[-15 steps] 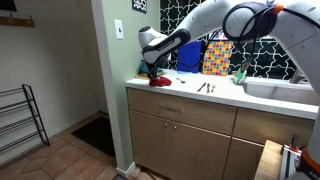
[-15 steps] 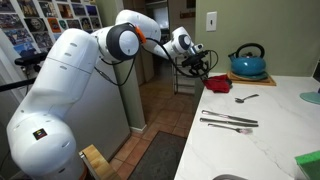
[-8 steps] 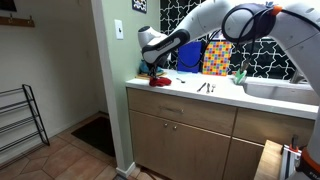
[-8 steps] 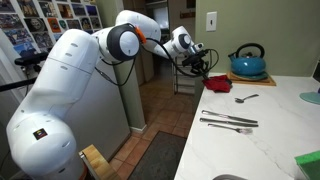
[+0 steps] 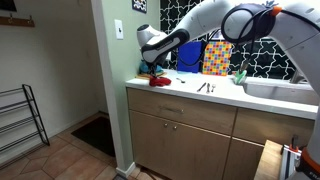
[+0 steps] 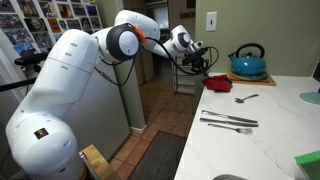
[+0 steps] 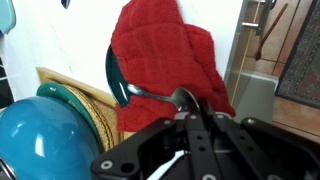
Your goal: Take the spoon off of the hand towel
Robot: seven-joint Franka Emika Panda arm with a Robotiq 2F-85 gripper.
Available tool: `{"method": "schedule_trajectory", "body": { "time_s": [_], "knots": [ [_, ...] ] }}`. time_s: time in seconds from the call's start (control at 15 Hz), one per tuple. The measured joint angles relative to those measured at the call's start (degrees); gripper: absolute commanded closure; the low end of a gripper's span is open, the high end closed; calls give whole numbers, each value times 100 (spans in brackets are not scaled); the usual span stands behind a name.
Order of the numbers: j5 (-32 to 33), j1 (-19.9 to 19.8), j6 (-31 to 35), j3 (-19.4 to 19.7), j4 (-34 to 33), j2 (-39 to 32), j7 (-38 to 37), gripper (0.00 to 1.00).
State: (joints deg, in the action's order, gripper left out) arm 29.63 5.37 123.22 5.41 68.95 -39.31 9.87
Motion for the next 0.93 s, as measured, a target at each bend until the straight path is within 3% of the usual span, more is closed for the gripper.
{"method": "schedule_trajectory", "body": {
  "time_s": [0.53, 0.93],
  "knots": [
    [635, 371, -125, 274, 0, 77, -519, 98],
    [2175, 495, -147, 647, 278, 246, -1043, 98]
  ]
}}
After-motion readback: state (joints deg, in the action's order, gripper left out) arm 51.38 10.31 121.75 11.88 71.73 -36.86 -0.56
